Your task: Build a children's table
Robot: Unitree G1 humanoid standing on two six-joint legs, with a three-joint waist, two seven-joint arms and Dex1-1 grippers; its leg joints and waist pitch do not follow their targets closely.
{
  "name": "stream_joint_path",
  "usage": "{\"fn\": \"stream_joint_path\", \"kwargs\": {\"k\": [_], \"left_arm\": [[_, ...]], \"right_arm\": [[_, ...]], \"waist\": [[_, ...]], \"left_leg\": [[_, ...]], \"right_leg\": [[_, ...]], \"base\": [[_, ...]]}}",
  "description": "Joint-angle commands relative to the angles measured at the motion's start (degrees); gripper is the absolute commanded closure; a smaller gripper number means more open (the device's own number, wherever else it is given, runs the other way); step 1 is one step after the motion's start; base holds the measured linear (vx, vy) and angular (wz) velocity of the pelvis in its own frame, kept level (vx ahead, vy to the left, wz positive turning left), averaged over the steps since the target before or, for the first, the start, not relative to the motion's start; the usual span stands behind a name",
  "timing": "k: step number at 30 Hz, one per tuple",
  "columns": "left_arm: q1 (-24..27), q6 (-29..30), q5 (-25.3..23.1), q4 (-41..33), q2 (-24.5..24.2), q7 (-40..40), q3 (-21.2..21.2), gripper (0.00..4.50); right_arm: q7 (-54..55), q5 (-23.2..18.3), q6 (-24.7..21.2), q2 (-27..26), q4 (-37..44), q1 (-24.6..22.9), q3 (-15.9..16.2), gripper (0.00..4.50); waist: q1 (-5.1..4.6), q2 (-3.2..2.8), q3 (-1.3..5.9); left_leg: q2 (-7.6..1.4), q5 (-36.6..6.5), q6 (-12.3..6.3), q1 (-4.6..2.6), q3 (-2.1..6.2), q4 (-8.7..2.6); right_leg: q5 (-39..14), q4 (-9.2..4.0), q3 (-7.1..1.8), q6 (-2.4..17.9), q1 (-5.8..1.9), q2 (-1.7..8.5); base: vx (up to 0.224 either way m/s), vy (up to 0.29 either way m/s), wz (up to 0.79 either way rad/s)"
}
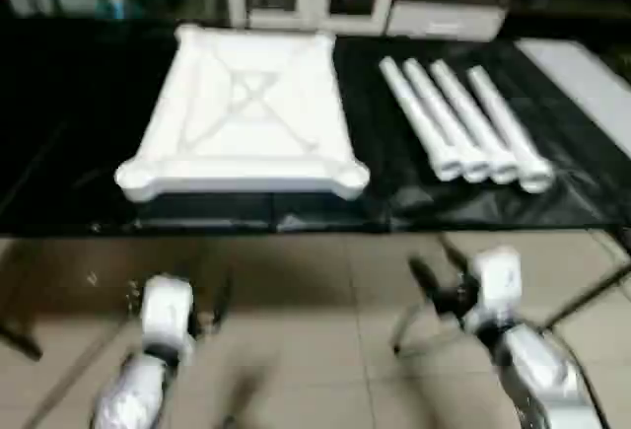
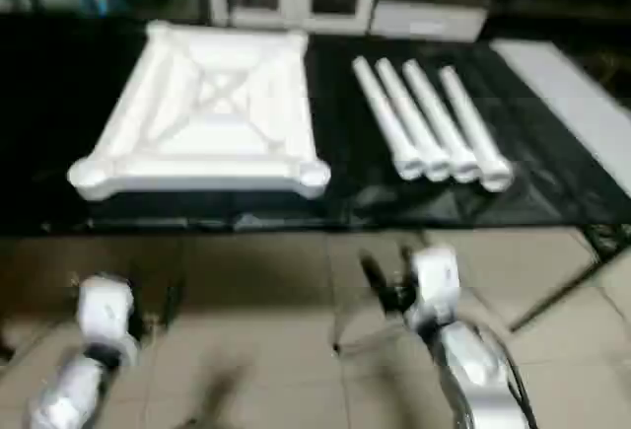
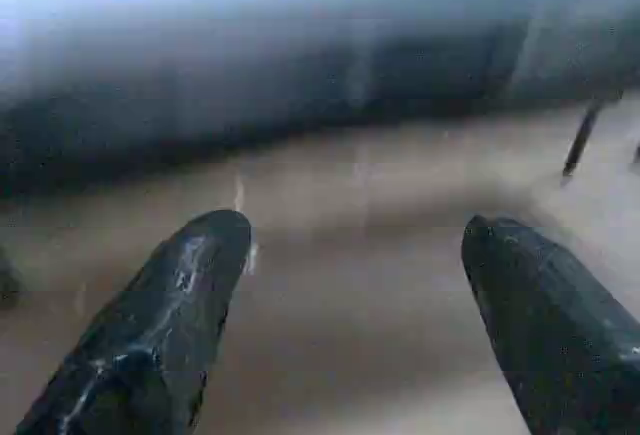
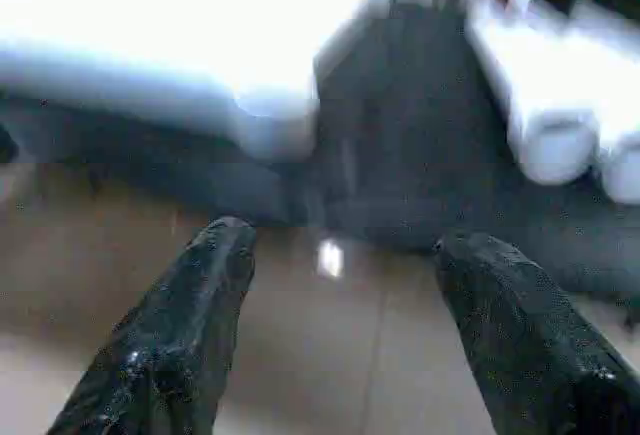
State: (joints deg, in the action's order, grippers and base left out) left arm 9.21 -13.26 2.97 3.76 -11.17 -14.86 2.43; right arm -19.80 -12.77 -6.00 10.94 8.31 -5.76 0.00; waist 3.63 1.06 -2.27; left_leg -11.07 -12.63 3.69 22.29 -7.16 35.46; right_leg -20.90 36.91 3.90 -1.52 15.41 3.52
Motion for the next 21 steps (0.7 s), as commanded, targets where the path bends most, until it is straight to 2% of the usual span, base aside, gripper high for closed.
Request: {"fn": "stream_joint_path", "kwargs": {"k": [1, 2, 3, 4, 5, 6, 7, 8, 10, 11, 12, 13, 15, 17, 18, 19, 20, 21], "left_arm": [[-0.69, 6.20, 0.47, -10.09, 1.05, 2.37, -0.96, 0.57], [-1.21, 7.95, 0.95, -11.25, 1.41, 3.08, -1.02, 0.57], [-2.62, 12.40, 2.04, -13.70, 2.11, 5.39, -0.89, 0.57], [-3.04, 13.74, 2.47, -14.15, 2.18, 6.16, -0.74, 0.57], [-3.18, 14.19, 2.63, -14.30, 2.21, 6.42, -0.69, 0.31], [-3.94, 16.57, 3.84, -15.56, 2.24, 7.19, -0.71, 0.24], [-5.20, 19.10, 4.12, -17.84, 3.23, 8.43, -0.28, 0.24], [-7.97, 21.83, 3.33, -20.12, 4.85, 10.06, 0.17, 0.19], [-8.98, 23.40, 2.04, -21.52, 5.46, 10.69, 0.36, 0.03], [-9.69, 24.51, 0.90, -22.11, 5.57, 11.15, 0.54, 0.00], [-11.18, 24.62, -3.20, -21.66, 5.82, 12.78, 0.12, 0.00], [-11.18, 24.62, -3.20, -21.66, 5.82, 12.78, 0.12, 0.00], [-11.95, 25.72, -6.02, -20.74, 6.06, 15.44, 0.08, 0.00], [-11.87, 28.76, -4.55, -21.25, 5.26, 15.54, -0.35, 0.00], [-11.90, 30.93, -3.15, -21.81, 5.30, 15.52, -0.66, 0.00], [-12.08, 32.02, -2.63, -22.29, 5.63, 15.51, -1.00, 0.00], [-12.62, 34.07, -2.98, -23.39, 6.10, 15.41, -1.80, 0.00], [-13.20, 35.20, -3.48, -24.01, 6.75, 15.40, -2.26, 0.00]], "right_arm": [[2.82, -5.33, -4.38, -0.86, 7.14, 2.05, -1.53, 0.97], [3.34, -5.25, -5.28, -1.15, 7.47, 2.86, -1.96, 0.90], [4.49, -3.67, -8.33, -1.84, 8.88, 4.98, -2.88, 0.90], [4.82, -2.34, -9.44, -1.97, 9.42, 5.61, -2.99, 0.85], [4.94, -1.86, -9.82, -2.01, 9.61, 5.82, -3.02, 0.68], [6.54, -0.79, -11.99, -2.39, 10.31, 7.37, -3.47, 0.56], [8.08, -0.52, -14.40, -2.32, 11.40, 9.26, -3.31, 0.47], [10.02, 0.80, -16.58, -2.29, 11.44, 12.43, -2.59, 0.43], [11.06, 1.22, -17.93, -2.02, 11.68, 13.45, -1.99, 0.25], [11.94, 1.95, -18.74, -1.91, 11.72, 14.10, -1.41, 0.13], [14.84, 1.40, -19.48, -2.83, 10.04, 15.46, -2.01, 0.04], [14.84, 1.40, -19.48, -2.83, 10.04, 15.46, -2.01, 0.04], [15.15, 1.02, -20.53, -3.41, 8.12, 16.68, -2.06, 0.04], [15.46, 2.84, -21.03, -3.68, 7.12, 17.77, -1.76, 0.04], [15.71, 3.32, -21.24, -3.82, 6.54, 18.60, -1.97, 0.04], [15.81, 3.58, -21.35, -3.74, 5.99, 19.31, -2.11, 0.04], [15.88, 3.87, -21.61, -3.42, 5.16, 20.33, -2.07, 0.04], [15.81, 3.91, -21.63, -3.08, 4.43, 20.98, -2.05, 0.04]], "waist": [[-0.96, -1.01, 1.45], [-1.13, -1.24, 1.42], [-1.52, -1.23, 1.05], [-1.79, -1.33, 1.04], [-2.03, -1.10, 1.22], [-2.11, -0.56, 1.37], [-2.14, -0.48, 1.62], [-2.19, -0.39, 2.42], [-2.07, -0.45, 2.88], [-1.88, -0.34, 2.89], [-1.78, -0.14, 2.51], [-1.78, -0.14, 2.51], [-1.73, -0.29, 2.60], [-1.70, -0.03, 2.71], [-1.67, 0.53, 2.66], [-1.55, 0.19, 2.67], [-1.50, -0.03, 2.74], [-2.04, -1.05, 2.81]], "left_leg": [[-3.87, -10.08, -6.91, -1.32, 2.25, -6.76], [-3.70, -10.20, -6.43, -1.38, 2.19, -6.78], [-3.62, -13.02, -3.72, -1.66, 1.69, -7.01], [-3.23, -13.85, -0.99, -1.50, 1.42, -7.11], [-2.87, -12.82, 0.55, -1.45, 1.06, -6.88], [-2.78, -11.37, 0.65, -1.26, 0.91, -6.73], [-2.48, -8.91, 1.51, -1.39, 0.73, -6.67], [-2.31, -4.00, 1.47, -1.30, 0.79, -6.01], [-2.14, 1.43, 1.44, -1.60, 0.61, -5.33], [-2.02, 4.47, 1.02, -1.59, 0.28, -4.92], [-1.86, 2.78, 1.00, -1.38, -0.11, -5.19], [-1.86, 2.78, 1.00, -1.38, -0.11, -5.19], [-1.93, -0.93, 1.72, -1.47, -0.09, -5.30], [-2.02, -1.56, 2.25, -1.54, -0.10, -5.38], [-2.07, -1.60, 2.23, -1.50, -0.17, -5.40], [-2.07, -1.43, 2.50, -1.54, -0.16, -5.45], [-2.38, -1.30, 3.37, -1.74, 0.08, -5.51], [-0.29, -0.54, -1.51, -0.47, 4.52, -5.92]], "right_leg": [[14.61, -3.89, -1.20, 7.42, -0.17, 3.79], [13.46, -4.02, -1.27, 7.99, 0.14, 3.79], [9.37, -4.66, -1.94, 8.50, 0.87, 4.03], [7.27, -4.94, -2.23, 8.62, 0.84, 4.05], [7.39, -5.26, -2.59, 7.97, 0.97, 4.00], [8.61, -5.35, -2.79, 7.27, 0.87, 4.05], [11.82, -5.10, -2.88, 6.22, 0.99, 3.78], [17.83, -4.53, -2.81, 5.06, 0.57, 3.55], [24.70, -4.14, -2.90, 3.81, 0.93, 3.24], [30.30, -3.78, -3.07, 2.52, 1.24, 3.15], [32.06, -3.83, -3.18, 0.73, 1.58, 3.28], [32.06, -3.83, -3.18, 0.73, 1.58, 3.28], [30.32, -3.89, -3.31, -0.61, 1.61, 3.44], [28.41, -3.82, -3.28, -0.39, 1.80, 3.36], [27.92, -3.94, -3.28, -0.28, 1.81, 3.33], [27.26, -3.83, -3.27, 0.26, 1.95, 3.31], [26.88, -3.61, -3.03, 0.70, 2.03, 3.04], [26.02, -3.18, 1.97, 1.21, 0.51, 0.84]], "base": [[0.000, 0.000, 0.00], [-0.080, 0.053, -0.09], [-0.080, 0.053, -0.09], [-0.080, 0.042, -0.05], [0.000, 0.000, 0.00], [0.000, 0.000, 0.00], [0.000, 0.000, 0.00], [0.000, 0.000, 0.00], [0.000, 0.000, 0.00], [0.000, 0.000, 0.00], [0.000, 0.000, 0.00], [0.000, 0.000, 0.00], [0.000, 0.000, 0.00], [0.000, 0.000, 0.00], [0.000, 0.000, 0.00], [0.000, 0.000, 0.00], [0.000, 0.000, 0.00], [0.000, 0.000, 0.00]]}}
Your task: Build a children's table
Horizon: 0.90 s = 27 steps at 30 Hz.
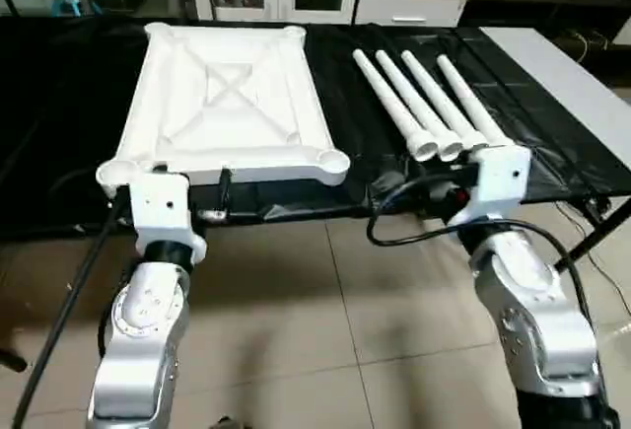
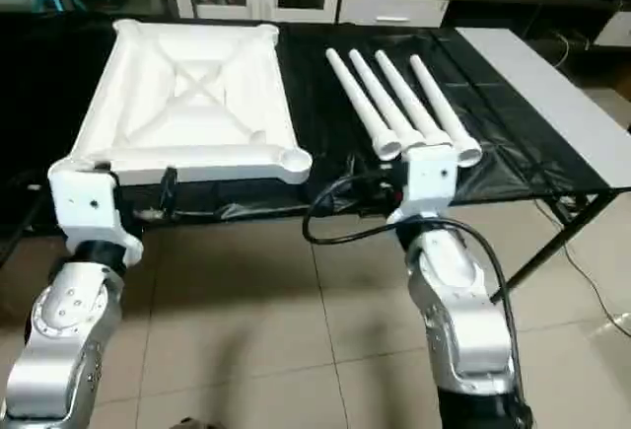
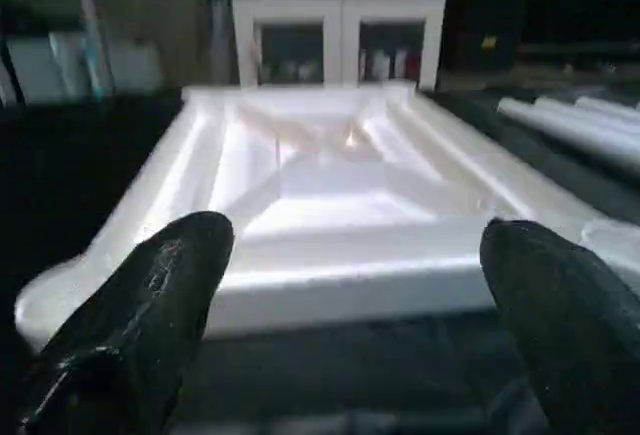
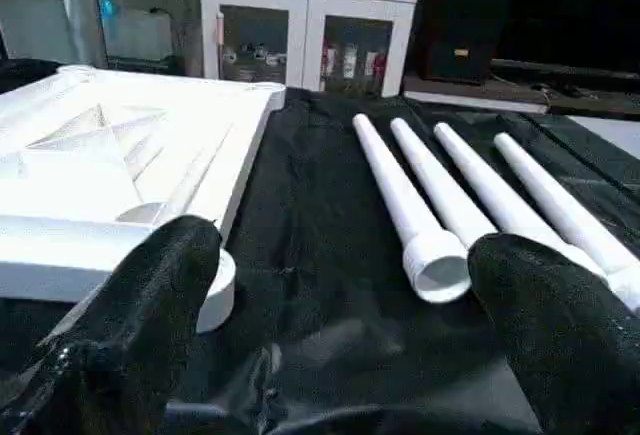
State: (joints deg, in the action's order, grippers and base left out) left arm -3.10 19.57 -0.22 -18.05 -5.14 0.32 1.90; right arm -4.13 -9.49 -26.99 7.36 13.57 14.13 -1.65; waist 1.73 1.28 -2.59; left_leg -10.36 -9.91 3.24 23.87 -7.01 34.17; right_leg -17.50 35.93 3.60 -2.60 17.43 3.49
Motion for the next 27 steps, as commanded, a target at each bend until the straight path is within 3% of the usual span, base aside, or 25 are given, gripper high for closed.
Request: {"fn": "stream_joint_path", "kwargs": {"k": [1, 2, 3, 4, 5, 6, 7, 8, 9, 10, 11, 12, 13, 14, 15, 16, 17, 18, 19, 20, 21, 22, 24, 25, 27], "left_arm": [[-1.29, 2.81, -0.55, -2.44, 1.21, 0.49, -1.87, 0.00], [-1.65, 3.20, -0.98, -2.58, 1.85, 0.70, -1.84, 0.00], [-2.19, 3.15, -1.06, -2.12, 2.56, 0.73, -2.14, 0.00], [-2.71, 3.10, -1.34, -1.42, 3.04, 0.84, -2.68, 0.00], [-3.17, 2.71, -1.54, -0.30, 3.22, 0.92, -2.95, 0.00], [-3.79, 2.97, -1.25, 0.75, 3.22, 0.80, -2.95, 0.00], [-4.16, 3.51, -1.02, 0.98, 3.14, 0.88, -2.98, 0.00], [-4.97, 3.03, -0.92, 2.22, 2.55, 0.44, -2.99, 0.00], [-5.52, 2.77, -0.91, 2.93, 2.22, 0.22, -3.06, 0.00], [-6.91, 5.24, -1.87, 5.02, 0.62, -0.58, -3.71, 0.00], [-6.91, 5.24, -1.87, 5.02, 0.62, -0.58, -3.71, 0.00], [-6.98, 4.95, -1.41, 4.69, -0.46, -2.38, -3.82, 0.00], [-6.98, 4.95, -1.41, 4.69, -0.46, -2.38, -3.82, 0.00], [-6.84, 5.63, -0.91, 3.68, -0.89, -3.14, -3.45, 0.00], [-6.76, 5.88, -0.80, 3.19, -1.24, -3.60, -3.08, 0.00], [-6.78, 6.18, -0.89, 2.98, -1.48, -3.79, -2.89, 0.00], [-6.84, 6.22, -0.99, 3.17, -1.69, -3.55, -2.28, 0.00], [-6.88, 6.42, -1.01, 3.61, -1.71, -3.11, -1.75, 0.00], [-6.97, 6.24, -0.95, 4.00, -1.59, -2.48, -1.12, 0.00], [-7.38, 6.58, -0.72, 4.14, -1.28, -1.88, -0.54, 0.00], [-8.42, 6.92, -0.71, 4.43, -1.14, -1.22, -0.42, 0.00], [-8.93, 6.91, -0.90, 4.62, -1.29, -1.08, -0.67, 0.00], [-9.58, 6.75, -2.66, 4.78, -2.45, -1.46, -2.32, 0.00], [-9.59, 6.77, -2.70, 4.78, -2.47, -1.46, -2.35, 0.00], [-10.33, 10.33, -4.16, 5.33, -2.75, -0.67, -2.74, 0.00]], "right_arm": [[0.00, 0.59, -0.57, 0.70, -1.20, 1.34, -0.39, 0.04], [0.03, 0.42, -0.56, 0.89, -1.45, 1.53, -0.32, 0.04], [-0.03, 0.20, -0.42, 1.37, -1.89, 1.77, -0.75, 0.04], [-0.25, -0.01, -0.36, 1.91, -2.40, 2.05, -1.37, 0.04], [-0.10, 0.48, -0.48, 2.53, -2.77, 2.27, -1.63, 0.04], [0.51, 1.48, -1.00, 3.27, -2.50, 2.60, -1.86, 0.04], [0.80, 2.04, -1.48, 3.65, -2.18, 2.83, -2.02, 0.04], [0.80, 0.52, -1.88, 3.05, -1.58, 3.24, -3.34, 0.04], [0.68, -0.59, -2.07, 2.66, -1.35, 3.55, -4.22, 0.04], [0.98, 0.41, -4.05, 3.67, -2.16, 3.28, -4.50, 0.04], [0.98, 0.41, -4.05, 3.67, -2.16, 3.28, -4.50, 0.04], [-0.65, 2.22, -1.76, 5.13, -1.76, 0.99, -2.96, 0.04], [-0.65, 2.22, -1.76, 5.13, -1.76, 0.99, -2.96, 0.04], [-1.14, 2.05, -1.63, 5.20, -1.25, -0.18, -2.82, 0.04], [-1.30, 1.41, -1.98, 5.01, -1.06, -0.82, -2.98, 0.04], [-1.25, 0.88, -2.48, 4.92, -0.99, -1.12, -3.12, 0.04], [-1.29, 0.18, -2.38, 4.47, -0.77, -1.65, -3.25, 0.04], [-1.68, -0.63, -2.36, 3.95, -0.54, -2.10, -3.35, 0.04], [-1.46, -0.79, -2.36, 3.37, -0.32, -2.22, -3.31, 0.04], [-0.51, -0.81, -2.88, 2.48, -0.28, -1.76, -3.49, 0.04], [0.62, -1.14, -3.37, 1.12, -0.81, -0.36, -3.89, 0.04], [0.77, -1.50, -3.28, 0.57, -1.22, 0.29, -4.04, 0.04], [1.45, -1.03, -2.64, -0.25, -2.74, 1.27, -3.31, 0.04], [1.44, -1.03, -2.62, -0.26, -2.76, 1.28, -3.30, 0.04], [2.02, -0.93, -2.06, -1.13, -3.99, 1.84, -3.70, 0.04]], "waist": [[-0.52, -2.31, 3.36], [-2.17, -2.76, 3.15], [-2.61, -3.69, 2.95], [-2.84, -3.27, 2.80], [-2.87, -2.82, 2.70], [-2.61, -1.64, 2.21], [-2.17, -0.88, 2.00], [-2.42, -1.47, 2.06], [-1.49, 0.97, 1.96], [0.96, 1.79, 1.98], [0.88, 1.94, 0.98], [1.42, 1.44, 2.02], [1.14, 2.34, 1.80], [1.55, -0.03, 2.61], [1.29, -0.93, 3.12], [0.78, -1.69, 3.98], [-3.07, -1.18, 5.04], [-2.76, -0.79, 4.63], [-1.51, 1.15, 3.22], [-1.21, 1.41, 3.03], [-0.40, 2.32, 2.58], [-0.14, 1.55, 2.41], [-0.81, 1.87, 2.16], [-0.82, 1.29, 1.88], [-0.47, 2.06, 1.87]], "left_leg": [[-1.68, -3.32, -3.58, -3.35, 6.20, -4.52], [-4.59, -2.45, -12.87, -5.20, 11.85, -6.22], [-4.85, -1.17, -16.95, -5.67, 13.71, -6.63], [-4.51, -0.84, -21.89, -5.97, 16.16, -6.98], [-4.22, -2.41, -22.32, -5.44, 16.83, -7.44], [-1.60, -9.97, -19.46, -2.95, 16.76, -9.16], [2.41, -18.27, -14.77, -1.07, 16.02, -9.00], [0.11, -19.45, -11.75, -3.70, 13.68, -7.25], [4.86, -18.11, -7.89, -0.84, 8.11, -0.04], [5.93, -13.89, -6.99, 1.87, 0.84, 11.92], [5.20, -13.01, -6.99, 2.91, 0.50, 12.27], [4.24, -13.81, -5.75, 2.43, 0.54, 9.36], [4.37, -12.40, -6.39, 1.62, 0.41, 7.63], [1.39, -7.75, -8.57, -0.17, 2.20, 2.52], [-0.66, -4.53, -9.89, -0.89, 2.97, 0.84], [-4.97, -0.10, -13.36, -2.94, 5.23, -0.58], [-14.37, 19.82, -26.55, -9.96, 11.44, -1.43], [-12.22, 25.48, -26.92, -9.42, 11.06, -0.32], [-3.66, 17.51, -20.15, -4.02, 5.12, 1.29], [-0.12, 12.14, -17.57, -1.56, 3.45, 1.45], [0.21, 0.53, -10.88, -1.06, 2.49, -0.03], [-0.59, -3.70, -6.45, -2.17, 2.49, -1.23], [-2.22, -7.42, -4.11, -2.96, 2.37, -3.26], [-2.41, -8.34, -3.76, -2.99, 2.45, -3.58], [-2.83, -10.31, -3.07, -3.76, 1.85, -3.73]], "right_leg": [[18.32, -1.35, 2.89, 3.42, -0.69, 0.18], [2.35, 1.79, 2.10, 7.76, 1.42, -0.55], [-4.00, 2.88, 1.70, 9.88, 2.27, -1.01], [-8.93, 4.82, 0.91, 13.84, 3.84, -1.56], [-8.97, 5.33, 0.21, 15.32, 4.17, -1.54], [-8.00, 4.42, -0.89, 18.37, 3.25, -1.22], [-8.85, 0.58, -1.95, 24.47, 1.77, -0.12], [-8.17, -1.56, -2.93, 27.65, 2.99, 0.80], [-8.70, -7.47, -4.48, 35.90, 0.44, 3.52], [-8.94, -8.86, -5.85, 36.07, -1.90, 5.12], [-7.92, -8.27, -6.63, 32.31, -1.50, 5.30], [-2.57, -6.99, -7.54, 19.74, -3.33, 6.21], [-0.35, -7.31, -6.78, 15.41, -3.27, 5.21], [5.56, -7.43, -6.07, 6.05, -3.65, 5.49], [9.80, -6.72, -5.10, 1.65, -3.51, 4.63], [13.82, -4.33, -3.77, -2.69, -2.37, 4.51], [11.01, 3.73, -5.64, -3.41, 6.74, 9.27], [12.00, 3.20, -7.28, -2.52, 7.55, 10.32], [16.20, -1.68, -8.35, -1.30, 4.58, 9.41], [17.05, -2.04, -7.54, -0.53, 1.74, 8.23], [5.58, -3.98, -6.06, 0.08, 0.43, 7.41], [0.53, -3.67, -5.46, 2.89, 0.76, 6.37], [-1.53, -3.72, -4.43, 9.36, 1.05, 5.23], [-2.25, -3.61, -4.32, 10.40, 1.16, 5.20], [-3.62, -3.90, -4.23, 11.96, 1.74, 5.48]], "base": [[-0.043, -0.007, 0.33], [-0.039, -0.054, 0.47], [-0.039, -0.054, 0.47], [-0.047, -0.118, 0.48], [-0.073, -0.165, 0.61], [-0.073, -0.165, 0.61], [-0.098, -0.206, 0.64], [-0.107, -0.230, 0.42], [-0.107, -0.230, 0.42], [-0.051, -0.220, 0.11], [-0.038, -0.199, -0.02], [-0.038, -0.199, -0.02], [-0.063, -0.172, 0.02], [-0.029, -0.139, 0.09], [-0.029, -0.139, 0.09], [0.006, -0.118, 0.09], [0.009, -0.108, -0.04], [0.009, -0.108, -0.04], [0.000, 0.000, 0.00], [-0.083, 0.052, -0.02], [-0.083, 0.052, -0.02], [-0.081, -0.024, -0.07], [-0.078, -0.047, -0.03], [-0.067, -0.018, -0.06], [0.000, 0.000, 0.00]]}}
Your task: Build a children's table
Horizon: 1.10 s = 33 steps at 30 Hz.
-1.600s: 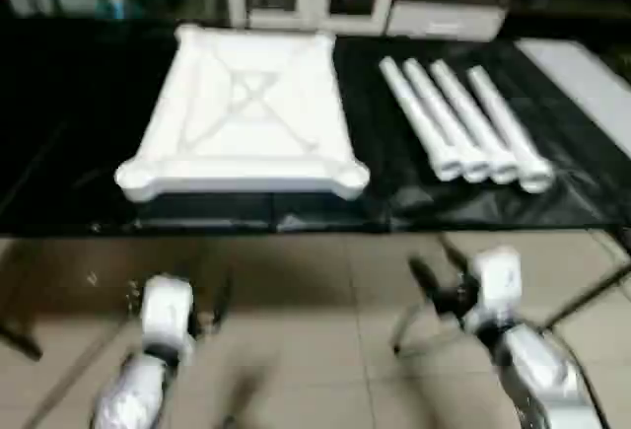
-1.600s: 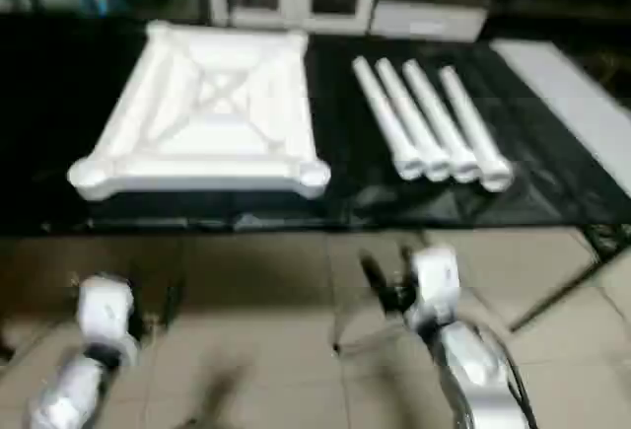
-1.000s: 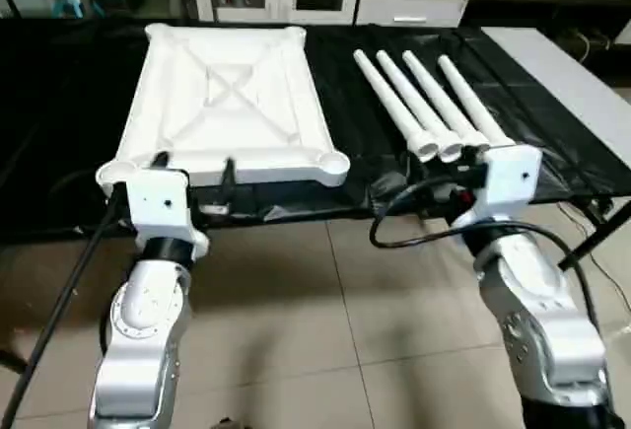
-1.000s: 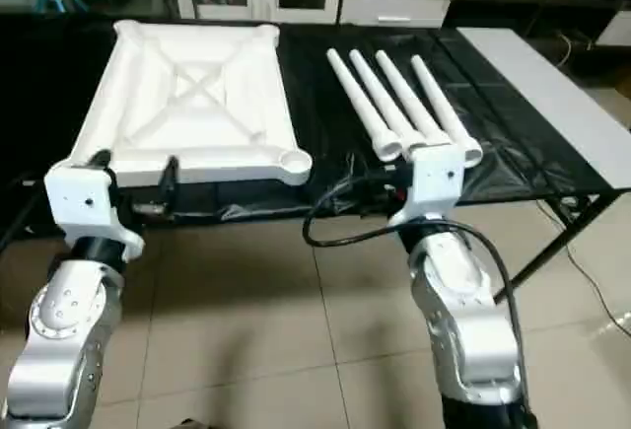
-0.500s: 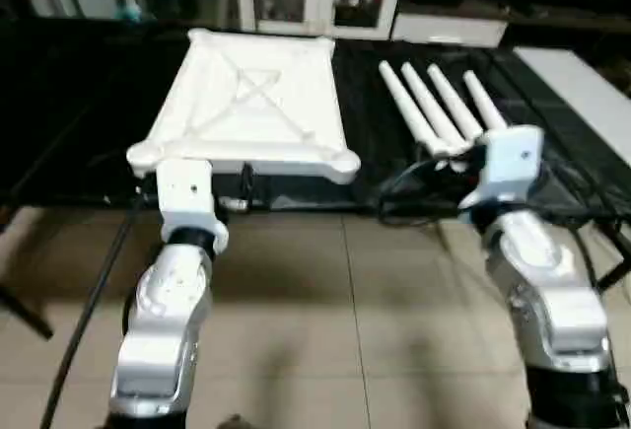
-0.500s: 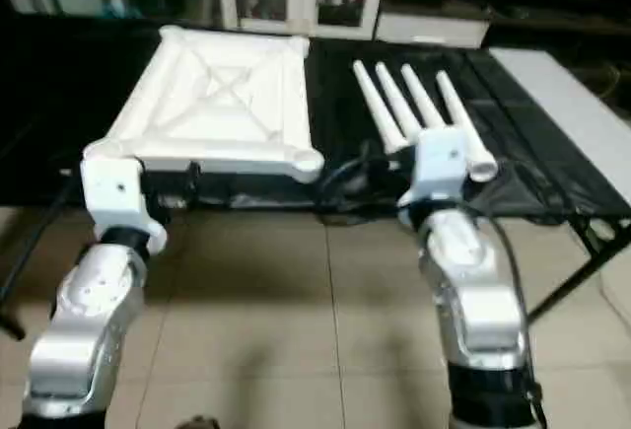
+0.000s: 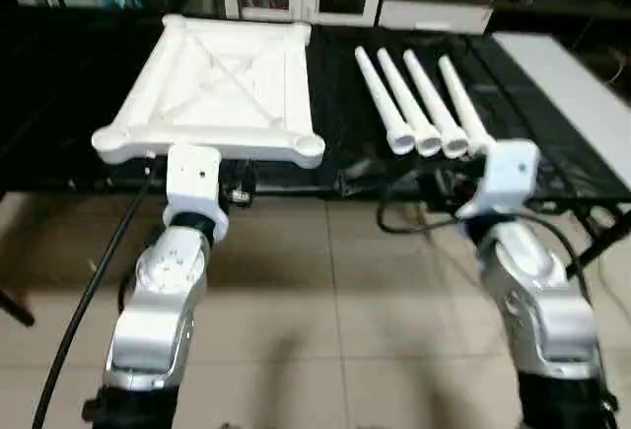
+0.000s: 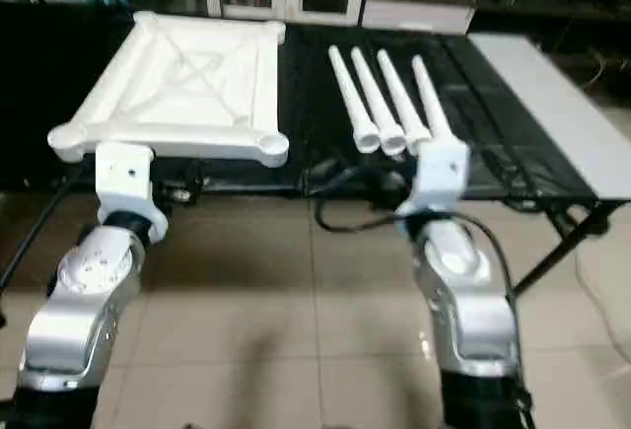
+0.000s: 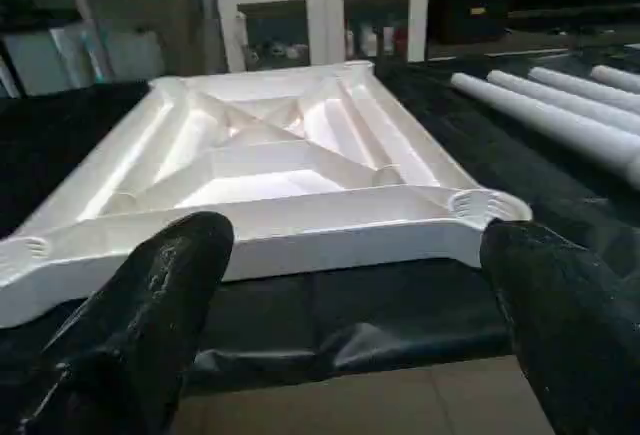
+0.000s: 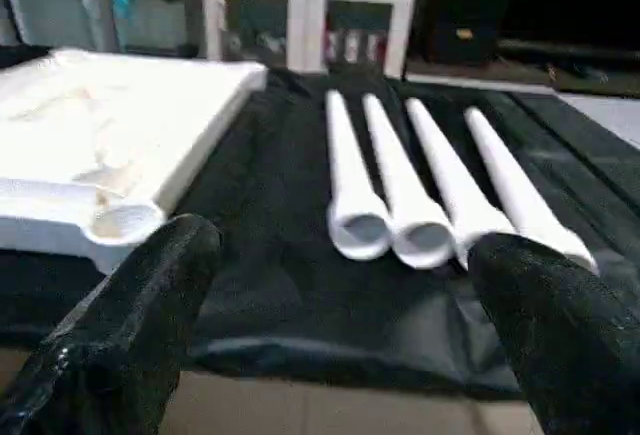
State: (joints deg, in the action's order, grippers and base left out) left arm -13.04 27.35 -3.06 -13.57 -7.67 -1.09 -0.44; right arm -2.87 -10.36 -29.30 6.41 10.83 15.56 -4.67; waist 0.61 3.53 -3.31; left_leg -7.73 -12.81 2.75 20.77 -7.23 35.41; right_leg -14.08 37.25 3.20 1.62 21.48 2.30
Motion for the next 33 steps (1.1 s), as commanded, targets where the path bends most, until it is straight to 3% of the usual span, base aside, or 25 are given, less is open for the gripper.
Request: {"fn": "stream_joint_path", "kwargs": {"k": [1, 3, 4, 6, 8, 10, 12, 13, 14, 15, 16, 18, 20, 22, 23, 24, 25, 26, 27, 28, 29, 30, 31, 32, 33], "left_arm": [[-0.29, 2.36, -1.41, 0.46, -0.45, 0.29, -0.53, 0.00], [0.05, 2.33, -1.22, -0.75, -0.75, -0.64, -0.79, 0.00], [0.06, 2.35, -1.21, -0.80, -0.76, -0.67, -0.80, 0.00], [0.48, 3.39, -0.90, -3.02, -1.10, -1.38, -1.28, 0.00], [0.53, 3.67, -0.76, -3.44, -1.17, -1.43, -1.33, 0.00], [0.58, 4.73, -0.81, -4.50, -1.38, -1.83, -1.64, 0.00], [0.63, 4.95, -1.04, -4.89, -1.49, -2.08, -1.93, 0.00], [0.61, 5.15, -1.04, -5.11, -1.49, -2.31, -2.09, 0.00], [0.58, 5.16, -1.04, -5.15, -1.48, -2.44, -2.25, 0.00], [0.46, 5.29, -1.00, -5.19, -1.55, -2.68, -2.27, 0.00], [0.33, 5.32, -1.01, -5.22, -1.59, -2.81, -2.27, 0.00], [-0.28, 5.23, -0.70, -5.14, -1.60, -2.93, -1.98, 0.00], [-0.82, 5.42, -0.56, -4.94, -1.87, -3.16, -1.70, 0.00], [-1.30, 5.62, -0.48, -4.70, -2.07, -3.38, -1.45, 0.00], [-1.49, 5.65, -0.37, -4.62, -2.01, -3.36, -1.25, 0.00], [-1.62, 5.67, -0.28, -4.56, -1.96, -3.34, -1.08, 0.00], [-1.79, 5.87, -0.13, -4.55, -1.50, -3.17, -0.92, 0.00], [-1.79, 5.87, -0.13, -4.55, -1.50, -3.17, -0.92, 0.00], [-1.88, 5.80, -0.22, -4.53, -1.06, -3.05, -1.17, 0.00], [-1.88, 5.80, -0.22, -4.53, -1.06, -3.05, -1.17, 0.00], [-1.88, 5.80, -0.22, -4.53, -1.06, -3.05, -1.17, 0.00], [-2.04, 5.49, -0.11, -5.20, -0.35, -2.79, -1.73, 0.00], [-1.96, 5.38, -0.07, -5.55, -0.35, -2.84, -1.90, 0.00], [-1.76, 5.45, 0.04, -5.99, -0.37, -2.93, -1.96, 0.00], [-1.42, 5.62, 0.21, -6.43, -0.38, -3.04, -1.98, 0.00]], "right_arm": [[0.98, -0.38, 0.37, -0.50, -1.50, 0.76, -1.03, 0.04], [0.57, -0.79, 0.45, -0.75, -1.71, 1.40, -1.15, 0.04], [0.54, -0.80, 0.45, -0.76, -1.72, 1.42, -1.14, 0.04], [-1.25, -0.62, 0.54, -0.50, -2.09, 2.25, -0.18, 0.04], [-1.61, -0.59, 0.63, -0.42, -2.24, 2.43, 0.02, 0.04], [-1.90, -0.83, 0.82, -0.07, -2.48, 2.97, 0.15, 0.04], [-1.89, -0.95, 0.99, 0.17, -2.47, 3.02, -0.18, 0.04], [-1.68, -1.10, 0.99, 0.28, -2.53, 3.08, -0.66, 0.04], [-1.54, -1.38, 0.98, 0.24, -2.57, 3.08, -1.15, 0.04], [-1.49, -1.40, 0.86, 0.20, -2.66, 3.21, -1.36, 0.04], [-1.53, -1.17, 0.83, 0.34, -2.70, 3.27, -1.30, 0.04], [-1.78, -0.71, 0.82, 0.40, -2.68, 3.23, -1.03, 0.04], [-1.72, -0.58, 0.92, 0.21, -2.54, 3.11, -0.96, 0.04], [-1.53, -0.61, 0.98, 0.13, -2.26, 2.99, -1.05, 0.04], [-1.42, -0.64, 0.99, 0.14, -2.16, 2.95, -1.13, 0.04], [-1.32, -0.65, 0.99, 0.16, -2.12, 2.95, -1.16, 0.04], [-0.92, -0.93, 0.99, 0.20, -2.18, 3.18, -1.52, 0.04], [-0.92, -0.93, 0.99, 0.20, -2.18, 3.18, -1.52, 0.04], [-0.66, -1.12, 1.24, 0.14, -2.66, 3.74, -1.93, 0.04], [-0.66, -1.12, 1.24, 0.14, -2.66, 3.74, -1.93, 0.04], [-0.66, -1.12, 1.24, 0.14, -2.66, 3.74, -1.93, 0.04], [-0.70, -0.55, 1.73, 0.29, -3.83, 5.18, -1.45, 0.04], [-0.71, -0.60, 1.68, 0.19, -3.71, 5.50, -1.32, 0.04], [-0.64, -0.66, 1.43, 0.05, -3.30, 5.69, -1.19, 0.04], [-0.60, -0.69, 1.08, -0.03, -2.67, 5.69, -1.01, 0.04]], "waist": [[0.61, 1.01, 2.63], [1.16, 0.35, 2.59], [1.15, 1.37, 2.70], [1.70, 1.44, 2.66], [1.95, 1.69, 2.40], [1.92, 1.39, 1.75], [1.69, 1.62, 1.34], [1.68, 1.01, 1.39], [1.60, 1.22, 1.26], [1.70, 0.39, 1.53], [1.23, 1.10, 1.82], [1.31, 0.85, 2.45], [2.05, 0.91, 3.54], [2.84, 1.07, 4.02], [3.06, 0.60, 4.10], [2.65, 0.36, 4.21], [0.70, -0.07, 4.56], [-0.54, -0.31, 4.39], [-2.21, 0.64, 5.15], [-1.98, 0.80, 4.45], [-1.62, 1.59, 4.31], [1.17, 5.53, 3.59], [2.18, 4.48, 4.29], [2.68, 4.17, 4.06], [2.87, 2.99, 3.63]], "left_leg": [[-5.53, -6.00, -2.45, -0.76, 1.52, -4.90], [-5.71, -6.17, -1.34, -1.00, 1.13, -5.03], [-5.85, -5.70, -1.21, -0.98, 1.09, -5.11], [-5.93, -3.78, -0.63, -1.20, 0.77, -5.11], [-5.97, -10.37, 0.87, -1.62, 0.57, -5.64], [-5.86, -23.86, 2.47, -3.49, 0.23, -6.44], [-5.45, -31.11, 2.11, -4.76, 0.00, -6.79], [-5.27, -33.05, 1.86, -5.38, 0.05, -7.02], [-5.38, -33.17, 1.73, -5.31, 0.09, -7.32], [-5.45, -32.77, 1.42, -5.65, 0.35, -7.81], [-5.47, -31.36, 0.65, -5.92, 0.19, -8.03], [-5.02, -25.77, -1.03, -5.39, -0.30, -8.19], [-3.32, -12.86, -4.23, -4.07, -1.68, -6.74], [-1.90, -4.68, -6.35, -2.43, -2.05, -5.47], [-1.83, -2.82, -6.68, -2.57, -1.98, -5.44], [-2.41, 0.53, -8.07, -4.81, -1.19, -5.89], [-4.28, 8.36, -13.45, -10.02, 2.45, -5.87], [-6.49, 9.28, -17.35, -13.90, 5.05, -5.77], [-10.55, 18.61, -28.55, -17.70, 9.46, -4.48], [-8.88, 17.84, -28.32, -15.12, 8.01, -5.27], [-4.98, 14.86, -25.33, -12.77, 5.40, -4.63], [4.72, -3.71, -15.80, -3.46, -1.43, 1.35], [4.68, -8.26, -13.56, -0.86, -0.32, 5.96], [3.12, -8.31, -10.56, 0.72, 1.19, 8.11], [0.55, -4.16, -2.70, 4.96, 3.16, 10.38]], "right_leg": [[-4.90, -5.20, -3.76, 8.46, -2.19, 6.70], [-3.97, -5.27, -3.64, 8.22, -1.77, 6.55], [-3.05, -5.21, -3.53, 7.99, -1.91, 6.54], [0.92, -4.77, -3.41, 7.66, -1.56, 6.52], [-4.79, -5.14, -3.26, 7.16, -1.92, 6.63], [-18.54, -6.78, -2.47, 6.47, -1.61, 6.07], [-26.84, -8.53, -1.74, 5.99, -2.17, 5.66], [-29.26, -9.20, -1.34, 5.45, -2.89, 5.71], [-29.45, -9.47, -1.22, 5.09, -3.25, 5.68], [-27.99, -9.31, -0.99, 4.94, -3.97, 5.51], [-24.90, -9.23, -0.93, 5.85, -4.34, 5.36], [-19.41, -8.92, -1.20, 7.13, -5.88, 5.36], [-9.54, -8.24, -1.98, 8.98, -8.14, 5.25], [-3.52, -7.78, -2.53, 9.03, -10.23, 4.73], [-1.87, -7.51, -2.39, 8.97, -10.33, 4.49], [2.65, -6.27, -1.34, 8.40, -8.96, 3.06], [5.71, -2.83, 0.53, 4.66, -4.38, 1.26], [1.06, -1.03, 1.28, 2.51, 0.42, 1.72], [-7.56, 3.67, -0.15, -5.65, 7.49, 4.76], [-5.18, 3.30, -0.61, -5.04, 6.88, 5.19], [-0.26, 0.19, -1.58, -2.89, 5.05, 5.31], [-9.24, -7.72, -9.60, 1.65, -6.38, 7.88], [-10.80, -8.45, -13.55, 7.38, -9.65, 12.27], [-9.93, -8.35, -14.47, 13.85, -10.91, 13.78], [9.06, -6.42, -13.46, 25.19, -12.78, 13.36]], "base": [[0.000, 0.000, 0.00], [0.000, 0.000, 0.00], [0.000, 0.000, 0.00], [0.000, 0.000, 0.00], [0.000, 0.000, 0.00], [0.000, 0.000, 0.00], [0.000, 0.000, 0.00], [0.000, 0.000, 0.00], [0.070, 0.032, -0.07], [0.070, 0.032, -0.07], [0.080, 0.032, -0.06], [0.134, 0.029, -0.05], [0.126, 0.011, -0.01], [0.101, 0.005, 0.01], [0.162, 0.011, 0.08], [0.162, 0.011, 0.08], [0.221, 0.003, 0.08], [0.234, -0.047, 0.01], [0.234, -0.047, 0.01], [0.117, -0.089, -0.18], [0.000, 0.000, 0.00], [0.000, 0.000, 0.00], [0.071, 0.007, 0.18], [0.199, 0.026, 0.16], [0.199, 0.026, 0.16]]}}
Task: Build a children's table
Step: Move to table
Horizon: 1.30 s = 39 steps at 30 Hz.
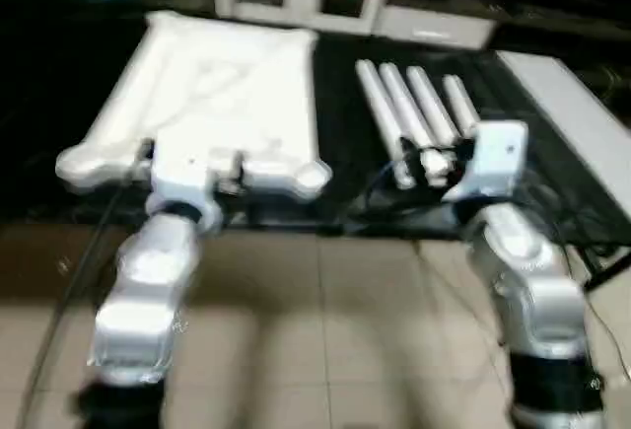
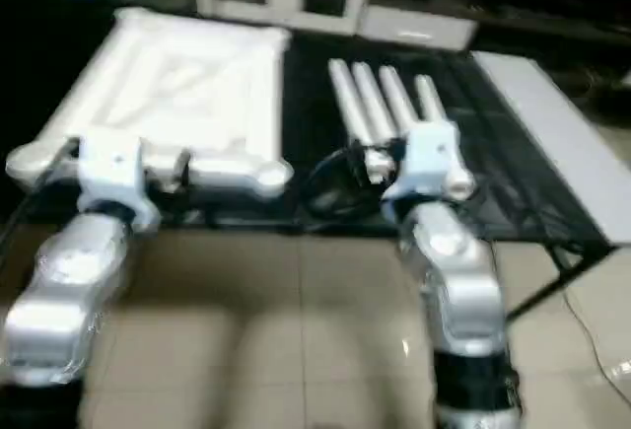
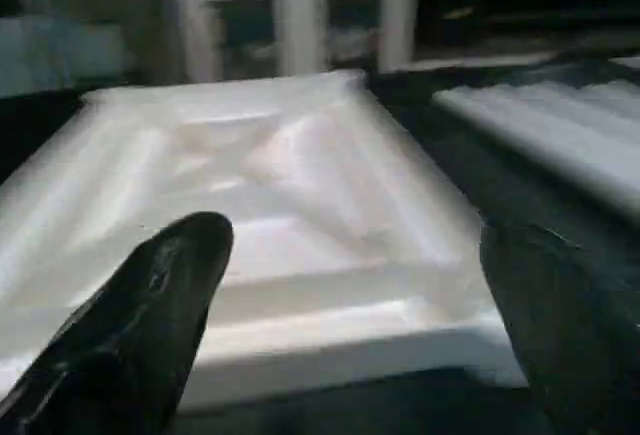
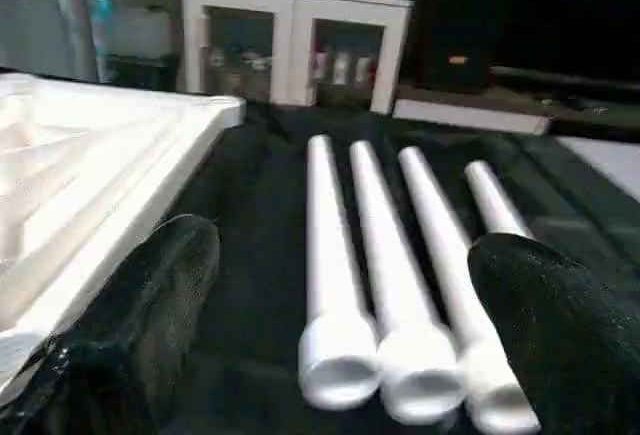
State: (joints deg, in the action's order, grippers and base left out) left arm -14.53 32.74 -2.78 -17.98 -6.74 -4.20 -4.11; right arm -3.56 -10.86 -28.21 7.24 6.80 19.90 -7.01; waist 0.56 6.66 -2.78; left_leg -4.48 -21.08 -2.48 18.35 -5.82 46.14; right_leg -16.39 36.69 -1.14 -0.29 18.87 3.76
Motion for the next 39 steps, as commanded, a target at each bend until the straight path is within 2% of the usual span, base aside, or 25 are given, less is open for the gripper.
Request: {"fn": "stream_joint_path", "kwargs": {"k": [1, 2, 3, 5, 6, 8, 10, 12, 13, 14, 16, 18, 20, 21, 22, 26, 27, 29, 30, 32, 33, 34, 36, 38, 39], "left_arm": [[0.13, 0.25, -0.05, -2.05, -1.32, 0.05, 1.70, 0.00], [0.30, 0.24, -0.04, -2.09, -1.33, 0.02, 1.67, 0.00], [0.87, 0.33, -0.10, -2.13, -1.47, -0.25, 1.49, 0.00], [1.38, 0.20, -0.42, -2.05, -1.69, -0.49, 1.25, 0.00], [1.67, 0.14, -0.50, -2.07, -1.65, -0.50, 1.25, 0.00], [2.04, 0.20, -0.46, -2.22, -1.59, -0.52, 1.28, 0.00], [2.60, 0.05, -0.42, -2.38, -1.55, -0.44, 1.14, 0.00], [2.91, -0.04, -0.49, -2.46, -1.80, -0.58, 0.96, 0.00], [3.26, -0.09, -0.64, -2.61, -2.20, -0.70, 0.72, 0.00], [3.57, 0.05, -0.54, -2.93, -2.60, -0.88, 0.76, 0.00], [3.49, 0.29, -0.38, -3.21, -2.91, -1.21, 1.06, 0.00], [3.42, 0.30, -0.38, -3.19, -3.01, -1.51, 1.22, 0.00], [3.36, -0.01, -0.25, -2.82, -3.30, -2.35, 1.06, 0.00], [3.42, -0.42, -0.16, -2.67, -3.64, -3.08, 0.59, 0.00], [3.46, -0.69, -0.11, -2.60, -3.86, -3.47, 0.21, 0.00], [3.81, -1.48, 0.66, -2.68, -4.15, -4.69, -0.77, 0.00], [3.77, -1.95, 1.23, -2.42, -4.03, -5.46, -1.34, 0.00], [3.86, -2.04, 3.38, -2.55, -2.82, -6.69, -1.13, 0.00], [4.33, -1.75, 5.51, -3.26, -2.28, -8.65, -1.56, 0.00], [5.41, -0.84, 8.24, -4.26, -2.88, -12.49, -3.04, 0.00], [6.36, -0.95, 9.47, -5.00, -3.99, -15.23, -4.36, 0.00], [6.83, -1.36, 9.66, -5.26, -4.75, -16.64, -5.24, 0.00], [7.84, -2.28, 10.25, -5.04, -5.49, -18.46, -5.80, 0.00], [8.21, -1.92, 11.13, -5.03, -6.23, -20.18, -6.22, 0.00], [8.13, -5.71, 10.85, -3.86, -8.45, -23.88, -7.57, 0.00]], "right_arm": [[0.08, -0.17, -0.04, -0.84, 1.44, 1.34, 1.37, 0.04], [0.07, -0.04, -0.14, -0.77, 1.64, 1.28, 1.52, 0.04], [0.23, 0.30, -1.03, -0.53, 2.33, 0.85, 1.82, 0.04], [0.49, 0.68, -2.12, -0.29, 2.93, 0.32, 2.11, 0.04], [0.02, 0.64, -2.29, -0.11, 3.08, -0.02, 2.50, 0.04], [-0.86, 0.63, -2.29, 0.17, 3.36, -0.50, 3.32, 0.04], [-1.79, 0.62, -2.58, 0.35, 3.72, -1.05, 4.03, 0.04], [-2.31, 0.61, -2.86, 0.51, 4.01, -1.34, 4.53, 0.04], [-2.87, 0.56, -3.25, 0.71, 4.39, -1.76, 5.05, 0.04], [-3.28, 0.63, -3.90, 0.94, 5.00, -2.31, 5.69, 0.04], [-3.87, -0.40, -5.49, 0.84, 5.80, -2.88, 6.01, 0.04], [-4.18, -0.73, -6.44, 1.00, 6.26, -3.30, 6.46, 0.04], [-4.98, -1.11, -8.48, 1.79, 7.47, -4.65, 7.52, 0.04], [-5.44, -1.34, -9.07, 2.12, 8.21, -5.48, 7.68, 0.04], [-5.74, -1.50, -9.36, 2.35, 8.72, -6.01, 7.70, 0.04], [-6.54, -2.33, -10.63, 3.16, 10.18, -7.49, 6.92, 0.04], [-7.34, -2.26, -11.28, 4.25, 10.57, -7.70, 6.72, 0.04], [-8.29, -1.86, -11.81, 5.81, 10.76, -7.43, 6.79, 0.04], [-9.60, -1.91, -11.65, 7.32, 10.95, -7.29, 6.55, 0.04], [-10.96, -2.45, -11.67, 9.06, 10.67, -6.98, 5.49, 0.04], [-11.84, -2.86, -11.81, 10.06, 10.32, -6.84, 4.91, 0.04], [-12.47, -3.13, -11.86, 10.83, 10.06, -6.72, 4.60, 0.04], [-14.97, -4.12, -11.56, 13.08, 9.67, -6.62, 3.76, 0.04], [-17.69, -4.62, -10.91, 15.15, 9.83, -6.87, 3.95, 0.04], [-25.75, -6.86, -9.96, 20.98, 11.09, -8.00, 3.97, 0.04]], "waist": [[2.92, -0.15, 3.10], [2.67, -1.29, 2.63], [2.16, -4.86, 2.73], [-0.23, -8.16, 1.51], [-1.11, -7.26, 4.22], [-0.44, -7.81, 3.59], [-0.68, -5.71, 3.33], [-0.50, -3.86, 2.41], [0.18, 0.11, 3.79], [2.84, -0.67, 3.01], [2.85, -1.78, 2.97], [2.73, -2.68, 2.87], [1.89, -5.41, 2.23], [-1.74, -8.08, 2.71], [-1.97, -7.45, 3.42], [-2.47, -6.99, 3.13], [-2.33, -6.08, 3.00], [-0.51, -3.17, 2.57], [1.53, -2.80, 4.30], [1.65, -2.90, 4.27], [1.48, -4.75, 4.04], [0.59, -6.07, 4.05], [0.21, -6.63, 4.76], [0.50, -6.36, 4.06], [0.94, -5.87, 3.30]], "left_leg": [[-2.69, 4.10, 2.53, 7.38, 1.75, -0.35], [-5.05, 7.93, 4.96, 7.29, 2.50, -1.91], [-5.68, 18.29, 1.31, 5.05, 1.28, -12.36], [-7.36, 2.06, 1.98, -0.45, 4.39, -16.05], [-12.49, -5.50, -6.71, -6.17, 8.83, -15.63], [-11.19, -0.59, -8.93, -5.05, 6.97, -15.03], [-11.08, 8.50, -14.43, -3.72, 4.24, -16.19], [-8.79, 2.55, -14.05, -2.20, 0.77, -17.00], [-3.18, -5.86, -10.43, 1.19, -2.15, -12.42], [-0.51, -3.90, -5.91, 0.85, -2.38, -5.73], [-1.92, 3.72, -0.83, 5.16, 0.84, -3.86], [-3.38, 6.74, 2.18, 6.02, 1.69, -4.75], [-5.79, 9.33, 2.37, 3.79, 1.29, -11.97], [-11.81, -4.09, 0.38, -4.16, 7.09, -17.23], [-13.00, -5.63, -2.57, -6.40, 8.33, -17.10], [-10.21, 4.79, -14.68, -6.01, 6.15, -16.24], [-7.71, 5.60, -14.82, -4.99, 3.37, -15.43], [-2.42, -1.50, -9.93, 1.06, -0.62, -11.31], [-3.10, 6.86, -3.46, 5.20, 0.88, -5.96], [-3.72, 14.90, -0.26, 6.35, 1.31, -7.46], [-5.13, 25.08, 0.76, 5.47, 1.25, -12.08], [-5.83, 32.40, -0.52, 3.60, 1.09, -12.30], [-6.88, 41.22, 0.90, 0.92, 1.85, -11.17], [-6.63, 34.82, 2.11, 1.45, 1.09, -11.91], [-7.03, 17.65, 3.30, 1.87, 0.50, -13.23]], "right_leg": [[11.37, -5.86, -9.12, 27.10, -10.17, 11.90], [13.41, -7.00, -5.95, 29.20, -8.48, 11.65], [1.15, -6.45, 2.16, 20.21, -7.28, 2.30], [-9.06, 0.26, 6.88, 10.64, -1.51, -3.60], [-7.81, 6.17, 5.18, 0.32, 3.73, -1.31], [-4.44, 7.06, 5.28, -2.73, 5.21, -0.97], [2.80, 6.86, 5.03, -3.73, 6.92, -0.16], [8.45, 1.43, 3.53, 0.88, 5.87, 1.60], [1.15, -4.69, -1.83, 1.91, -0.30, 4.83], [-22.26, -9.57, -7.00, 4.46, -1.46, 9.40], [-25.01, -8.14, -7.13, 11.59, -5.63, 10.16], [-14.96, -7.88, -5.43, 19.45, -5.90, 8.52], [-14.63, -7.20, 0.25, 18.20, -3.63, 3.51], [-10.58, 1.77, 4.48, 8.80, 3.25, -1.36], [-8.03, 3.11, 4.40, 6.38, 4.65, -0.48], [2.21, 3.95, 4.89, -0.32, 7.22, 0.97], [6.14, 0.20, 3.80, 1.72, 6.09, 2.10], [-5.87, -7.18, -2.04, 9.07, -1.02, 7.00], [-6.12, -6.90, -6.10, 19.16, -6.48, 11.39], [14.04, -4.12, -4.11, 21.99, -6.07, 9.25], [30.24, -1.26, -0.29, 20.69, -3.84, 5.43], [32.59, -0.45, 1.58, 16.60, -1.32, 1.87], [26.70, -1.13, 1.69, 12.74, 0.68, 1.70], [21.80, -2.13, 1.48, 12.65, 0.32, 2.29], [11.92, -3.26, 1.12, 13.45, -0.29, 3.21]], "base": [[0.201, 0.052, 0.05], [0.185, 0.053, 0.03], [0.185, 0.053, 0.03], [0.181, 0.100, 0.11], [0.193, 0.113, 0.15], [0.185, 0.066, 0.09], [0.159, 0.051, 0.03], [0.140, -0.008, -0.01], [0.127, -0.074, 0.06], [0.137, -0.081, 0.16], [0.144, -0.058, 0.10], [0.135, 0.000, -0.04], [0.130, 0.095, 0.05], [0.138, 0.127, 0.05], [0.165, 0.126, 0.08], [0.137, 0.063, 0.05], [0.122, 0.012, 0.01], [0.095, -0.030, 0.06], [0.095, -0.023, 0.06], [0.098, 0.003, 0.00], [0.080, -0.008, -0.02], [0.000, 0.000, 0.00], [0.000, 0.000, 0.00], [0.000, 0.000, 0.00], [0.000, 0.000, 0.00]]}}
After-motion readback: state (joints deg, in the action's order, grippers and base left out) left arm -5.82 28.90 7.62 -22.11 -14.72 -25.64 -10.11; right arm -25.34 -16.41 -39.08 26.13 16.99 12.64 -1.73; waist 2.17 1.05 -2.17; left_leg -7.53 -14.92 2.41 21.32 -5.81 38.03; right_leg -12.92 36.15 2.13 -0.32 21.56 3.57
